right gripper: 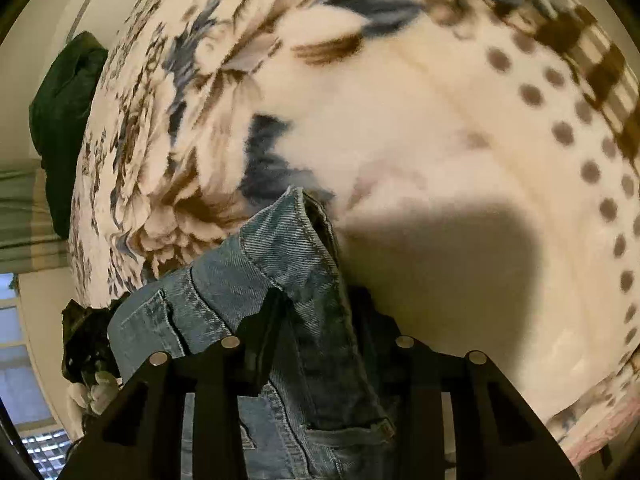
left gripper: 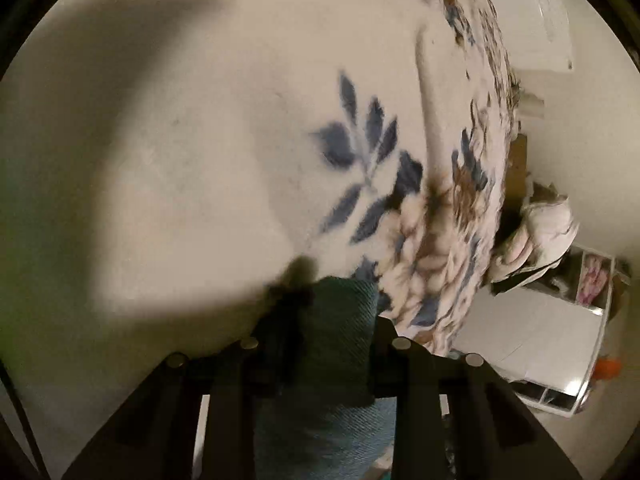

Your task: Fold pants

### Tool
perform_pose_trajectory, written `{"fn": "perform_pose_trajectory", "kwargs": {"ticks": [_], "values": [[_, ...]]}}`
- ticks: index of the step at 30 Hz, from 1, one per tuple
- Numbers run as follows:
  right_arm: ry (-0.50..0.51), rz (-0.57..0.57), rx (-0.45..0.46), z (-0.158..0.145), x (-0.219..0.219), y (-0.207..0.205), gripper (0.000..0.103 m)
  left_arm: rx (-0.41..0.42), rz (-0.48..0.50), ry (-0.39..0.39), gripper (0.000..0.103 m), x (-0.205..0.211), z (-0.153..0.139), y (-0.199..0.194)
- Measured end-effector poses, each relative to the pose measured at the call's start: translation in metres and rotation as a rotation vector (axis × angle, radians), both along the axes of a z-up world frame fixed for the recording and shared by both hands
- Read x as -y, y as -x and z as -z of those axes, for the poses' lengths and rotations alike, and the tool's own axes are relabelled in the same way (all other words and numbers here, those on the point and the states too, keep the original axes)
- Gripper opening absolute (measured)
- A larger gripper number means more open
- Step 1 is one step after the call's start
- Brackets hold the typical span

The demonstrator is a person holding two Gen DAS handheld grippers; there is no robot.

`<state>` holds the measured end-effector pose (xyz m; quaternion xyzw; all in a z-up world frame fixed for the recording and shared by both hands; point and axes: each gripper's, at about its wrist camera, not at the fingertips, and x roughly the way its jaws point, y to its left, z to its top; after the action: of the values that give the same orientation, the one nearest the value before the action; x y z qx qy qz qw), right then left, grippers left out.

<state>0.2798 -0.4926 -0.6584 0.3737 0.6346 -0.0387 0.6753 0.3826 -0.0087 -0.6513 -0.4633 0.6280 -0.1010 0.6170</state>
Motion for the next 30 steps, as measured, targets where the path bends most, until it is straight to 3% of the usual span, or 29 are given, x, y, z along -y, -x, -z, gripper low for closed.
{"fn": "perform_pose_trajectory", "kwargs": {"ticks": [1, 3, 4, 5, 6, 10, 11, 16, 21, 24, 25, 26, 28, 29, 30], "values": [[-0.019, -0.002, -0.005, -0.002, 0.004, 0.000, 0.047, 0.025, 0.050, -0.049, 0.028, 0.006, -0.010, 0.000], [-0.091, 0.001, 0.008, -0.012, 0.013, 0.006, 0.079, 0.079, 0.182, -0.169, 0.042, 0.021, -0.037, 0.000], [-0.114, 0.010, 0.026, -0.020, 0.018, 0.014, 0.086, 0.118, 0.239, -0.224, 0.058, 0.027, -0.051, 0.005], [-0.131, 0.019, 0.044, -0.027, 0.021, 0.024, 0.088, 0.161, 0.286, -0.273, 0.082, 0.033, -0.067, 0.014], [-0.132, 0.029, 0.037, -0.030, 0.023, 0.033, 0.088, 0.179, 0.307, -0.298, 0.090, 0.036, -0.074, 0.020], [-0.232, 0.177, 0.002, -0.021, 0.022, 0.091, 0.088, 0.209, 0.361, -0.307, 0.101, 0.046, -0.085, 0.057], [-0.274, 0.198, 0.003, -0.013, 0.014, 0.105, 0.088, 0.199, 0.364, -0.285, 0.102, 0.046, -0.081, 0.062], [-0.280, 0.253, 0.013, 0.013, -0.014, 0.123, 0.089, 0.082, 0.375, -0.228, 0.102, 0.054, -0.035, 0.081], [-0.221, 0.265, 0.069, 0.002, -0.014, 0.122, 0.089, 0.089, 0.386, -0.200, 0.102, 0.048, -0.027, 0.082], [-0.195, 0.215, 0.049, 0.005, -0.007, 0.102, 0.089, 0.107, 0.418, -0.202, 0.101, 0.049, -0.028, 0.079], [-0.174, 0.188, 0.059, -0.001, -0.004, 0.097, 0.089, 0.121, 0.429, -0.203, 0.095, 0.051, -0.030, 0.080], [-0.125, 0.137, 0.077, -0.011, -0.003, 0.088, 0.089, 0.148, 0.445, -0.199, 0.071, 0.052, -0.033, 0.080], [-0.051, 0.044, 0.110, -0.034, -0.006, 0.073, 0.089, 0.188, 0.477, -0.178, 0.055, 0.053, -0.038, 0.080], [-0.057, 0.014, 0.135, -0.042, -0.008, 0.068, 0.089, 0.193, 0.481, -0.170, 0.044, 0.052, -0.040, 0.081], [-0.066, -0.028, 0.144, -0.045, -0.012, 0.061, 0.089, 0.199, 0.478, -0.163, 0.041, 0.050, -0.043, 0.082]]}}
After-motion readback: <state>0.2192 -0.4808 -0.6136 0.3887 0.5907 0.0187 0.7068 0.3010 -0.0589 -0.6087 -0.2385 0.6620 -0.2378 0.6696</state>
